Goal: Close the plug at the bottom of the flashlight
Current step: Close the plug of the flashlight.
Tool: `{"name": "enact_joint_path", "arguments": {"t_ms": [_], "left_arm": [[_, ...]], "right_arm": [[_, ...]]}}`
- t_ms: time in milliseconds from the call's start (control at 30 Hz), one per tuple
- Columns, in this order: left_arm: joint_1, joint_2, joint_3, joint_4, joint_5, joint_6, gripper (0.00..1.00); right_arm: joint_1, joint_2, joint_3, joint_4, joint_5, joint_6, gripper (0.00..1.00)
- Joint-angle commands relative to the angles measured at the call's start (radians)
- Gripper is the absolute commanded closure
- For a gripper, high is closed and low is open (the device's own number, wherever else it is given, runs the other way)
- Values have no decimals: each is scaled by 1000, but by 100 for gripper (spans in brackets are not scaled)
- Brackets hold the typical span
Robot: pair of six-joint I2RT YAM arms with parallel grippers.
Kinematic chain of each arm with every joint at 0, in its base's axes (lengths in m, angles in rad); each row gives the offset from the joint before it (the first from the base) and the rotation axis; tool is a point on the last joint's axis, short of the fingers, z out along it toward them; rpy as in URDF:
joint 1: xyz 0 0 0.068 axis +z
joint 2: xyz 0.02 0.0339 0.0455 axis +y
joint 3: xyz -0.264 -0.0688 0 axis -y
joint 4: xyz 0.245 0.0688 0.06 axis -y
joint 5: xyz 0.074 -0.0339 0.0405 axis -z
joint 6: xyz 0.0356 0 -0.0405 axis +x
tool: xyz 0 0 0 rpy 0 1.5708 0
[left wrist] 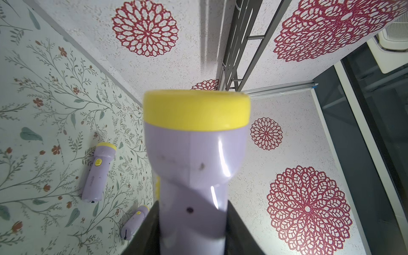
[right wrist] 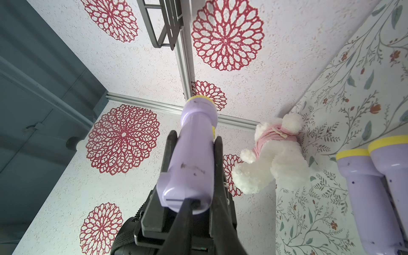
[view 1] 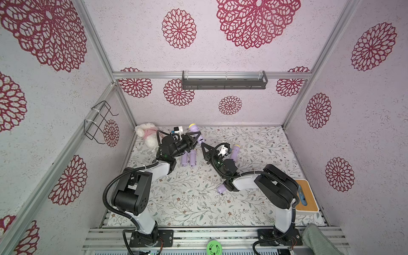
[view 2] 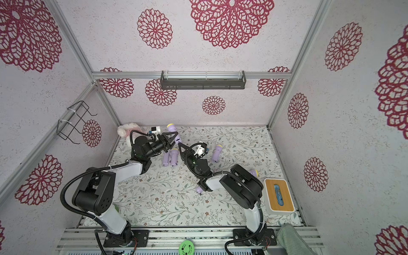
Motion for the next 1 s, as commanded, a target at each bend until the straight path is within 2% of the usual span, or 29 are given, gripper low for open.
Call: {"name": "enact_joint_path", "arguments": {"t_ms": [0,533,700,800,967], "left_arm": [[-32,-55,-4,108,78,-30,100],[-11,-87,-17,128,64,-32,100],[-2,-93,-24,120,53,-30,100],[6,-108,-29,74,38,-7,100],[8,-144,-15,-98,14,86,100]], "right_arm": [[-26,-25,8,-57,65,6,82],[-19,-76,-27,-149,85,-22,78],[-12,-118,-37,-146,60,-87,71],[-3,-149,-49,-119,24,-149,63],[20,-276,-128,-145,47,-262,51]]}}
